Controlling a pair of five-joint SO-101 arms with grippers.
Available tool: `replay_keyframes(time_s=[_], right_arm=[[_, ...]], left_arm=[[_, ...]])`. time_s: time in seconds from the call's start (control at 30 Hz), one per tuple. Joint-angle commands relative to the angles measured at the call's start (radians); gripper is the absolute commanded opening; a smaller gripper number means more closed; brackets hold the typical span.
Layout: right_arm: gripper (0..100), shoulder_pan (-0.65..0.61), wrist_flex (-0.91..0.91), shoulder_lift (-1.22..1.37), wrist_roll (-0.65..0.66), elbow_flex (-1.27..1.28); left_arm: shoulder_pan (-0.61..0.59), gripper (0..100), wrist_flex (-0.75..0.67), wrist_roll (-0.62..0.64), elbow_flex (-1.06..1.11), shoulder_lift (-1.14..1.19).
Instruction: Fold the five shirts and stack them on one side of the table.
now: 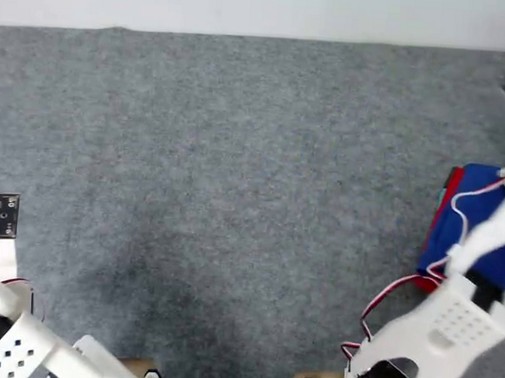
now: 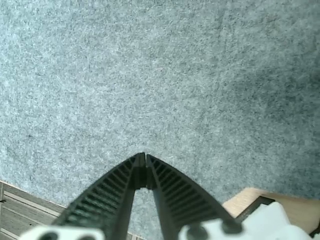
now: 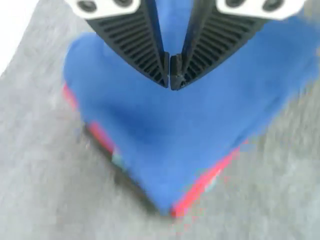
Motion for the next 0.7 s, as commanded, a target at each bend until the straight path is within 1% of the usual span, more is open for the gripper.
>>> replay_keyframes(time_s=[0.0, 0.07, 0.17, 0.23, 0.3, 0.4, 0.5, 0.6, 0.67], right_arm=[[1.1, -0.048, -0.156, 0.081, -0.081, -0.044], [1.1, -0.058, -0.252, 0.16, -0.107, -0.046], [1.0, -0.064, -0.372, 0.269, -0.112, -0.046], [1.0, -0.064, -0.417, 0.325, -0.112, -0.046], [1.0, -0.064, -0.423, 0.354, -0.112, -0.063], [1.0, -0.064, -0.349, 0.326, -0.114, -0.149], [1.0, -0.051, -0.223, 0.278, -0.114, -0.281], [1.0, -0.008, -0.13, 0.26, -0.109, -0.391], [1.0, 0.039, -0.11, 0.271, -0.107, -0.433]], left_arm=[[0.006, 0, -0.012, -0.005, -0.004, -0.009], [0.006, 0, -0.012, -0.005, -0.004, -0.009], [0.006, 0, -0.011, -0.005, -0.002, -0.009], [0.006, 0, -0.011, -0.005, -0.002, -0.009], [0.006, 0, -0.011, -0.005, -0.002, -0.009], [0.006, 0, -0.011, -0.005, -0.002, -0.009], [0.006, 0, -0.011, -0.003, -0.002, -0.009], [0.006, 0, -0.009, -0.003, -0.004, -0.009], [0.006, 0, -0.009, -0.003, -0.004, -0.009]])
